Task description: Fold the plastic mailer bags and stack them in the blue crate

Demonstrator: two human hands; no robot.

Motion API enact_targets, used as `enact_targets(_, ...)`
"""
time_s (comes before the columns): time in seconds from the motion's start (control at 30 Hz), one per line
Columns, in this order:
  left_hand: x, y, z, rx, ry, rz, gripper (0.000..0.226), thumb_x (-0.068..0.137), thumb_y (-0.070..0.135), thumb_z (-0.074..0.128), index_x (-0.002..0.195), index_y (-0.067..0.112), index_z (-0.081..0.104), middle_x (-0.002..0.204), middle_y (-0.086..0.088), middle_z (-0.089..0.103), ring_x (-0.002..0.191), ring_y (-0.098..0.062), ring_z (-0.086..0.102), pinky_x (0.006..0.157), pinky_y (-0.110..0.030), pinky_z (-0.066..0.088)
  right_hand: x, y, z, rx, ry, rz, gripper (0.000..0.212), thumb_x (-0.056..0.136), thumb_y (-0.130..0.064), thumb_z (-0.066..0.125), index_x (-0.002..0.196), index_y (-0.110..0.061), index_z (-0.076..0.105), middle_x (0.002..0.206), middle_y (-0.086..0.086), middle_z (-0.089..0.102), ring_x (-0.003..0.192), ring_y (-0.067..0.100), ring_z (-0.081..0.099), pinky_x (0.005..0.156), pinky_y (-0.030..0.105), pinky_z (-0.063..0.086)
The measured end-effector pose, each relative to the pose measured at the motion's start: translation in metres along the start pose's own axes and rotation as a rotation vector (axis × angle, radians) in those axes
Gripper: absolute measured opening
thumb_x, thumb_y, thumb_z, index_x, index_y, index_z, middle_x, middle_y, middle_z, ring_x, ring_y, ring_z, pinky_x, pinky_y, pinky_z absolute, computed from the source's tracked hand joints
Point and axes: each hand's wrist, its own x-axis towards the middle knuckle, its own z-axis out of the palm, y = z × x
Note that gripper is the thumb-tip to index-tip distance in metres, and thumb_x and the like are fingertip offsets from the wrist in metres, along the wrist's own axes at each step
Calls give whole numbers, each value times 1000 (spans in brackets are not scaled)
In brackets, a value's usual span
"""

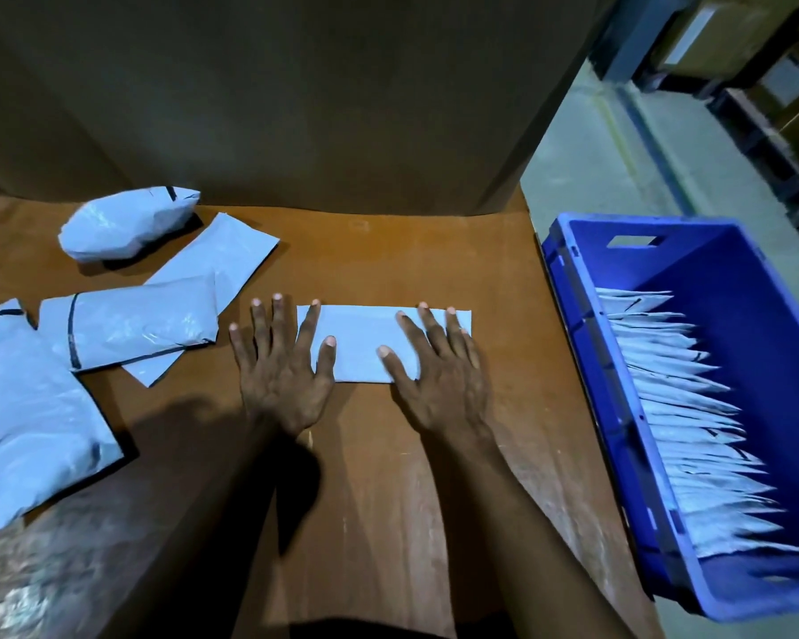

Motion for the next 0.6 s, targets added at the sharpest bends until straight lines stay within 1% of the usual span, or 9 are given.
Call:
enact_targets(0.07, 0, 1, -1, 3, -9, -2, 59, 107, 51, 43, 160, 28, 38, 170, -10, 23, 159, -34, 16, 125, -63, 13, -3, 6, -5, -57, 11, 54, 74, 99, -81, 16, 162, -44, 27, 173, -12, 16, 161, 16, 2, 129, 47, 7)
enact_targets(0.13, 2, 4, -6, 2, -69, -30, 59, 106, 52, 39, 159, 27, 40, 170, -11, 24, 159, -35, 14, 125, -63, 9, -5, 6, -9, -104, 22, 112, 76, 98, -82, 14, 162, -43, 27, 174, -9, 15, 162, 19, 2, 129, 49, -4)
enact_targets(0.2, 9, 10, -15, -10, -149, -73, 61, 103, 51, 33, 158, 26, 42, 170, -13, 25, 159, -37, 12, 125, -64, 5, -3, -3, -11, -123, 77, 153, 70, 104, -74, 18, 163, -37, 30, 174, -2, 16, 162, 25, 4, 128, 51, -10)
enact_targets(0.23, 14, 15, -20, 0, -182, -64, 62, 102, 49, 31, 158, 25, 42, 170, -13, 24, 159, -37, 11, 126, -63, 4, 2, -9, -11, -128, 126, 139, 65, 107, -66, 23, 163, -34, 32, 174, 2, 18, 162, 28, 6, 128, 51, -10)
enact_targets(0.3, 24, 30, -29, 2, -225, 59, 63, 102, 43, 25, 161, 23, 36, 171, -10, 21, 159, -34, 10, 128, -57, 1, 17, -21, -8, -93, 173, 30, 55, 111, -51, 31, 163, -31, 33, 173, 3, 20, 162, 29, 7, 129, 50, -8)
enact_targets(0.37, 26, 47, -32, -84, -263, 178, 65, 103, 39, 16, 163, 17, 31, 171, -8, 21, 160, -29, 9, 130, -49, 1, 33, -30, -2, -29, 76, -114, 53, 111, -43, 25, 161, -29, 36, 172, 0, 23, 162, 25, 7, 130, 46, -2)
enact_targets(0.47, 17, 53, -24, -141, -319, 206, 67, 104, 40, 8, 163, 13, 25, 171, -7, 21, 160, -26, 9, 130, -48, 7, 37, -28, 6, 22, -50, -148, 63, 107, -52, 14, 161, -30, 37, 172, -6, 25, 161, 18, 8, 130, 40, 3)
enact_targets(0.53, 10, 43, -15, -127, -330, 193, 65, 107, 44, 11, 164, 16, 25, 172, -4, 19, 160, -26, 7, 130, -49, 6, 31, -17, 6, -13, -45, -141, 65, 107, -59, 13, 163, -33, 32, 173, -8, 20, 161, 16, 5, 130, 41, 5)
enact_targets(0.6, 11, 34, -11, -188, -330, 169, 63, 108, 50, 18, 164, 22, 27, 173, 0, 17, 161, -24, 5, 130, -46, 4, 26, -3, 4, -39, -52, -131, 68, 105, -66, 11, 164, -36, 27, 173, -10, 15, 162, 17, 2, 130, 44, 7)
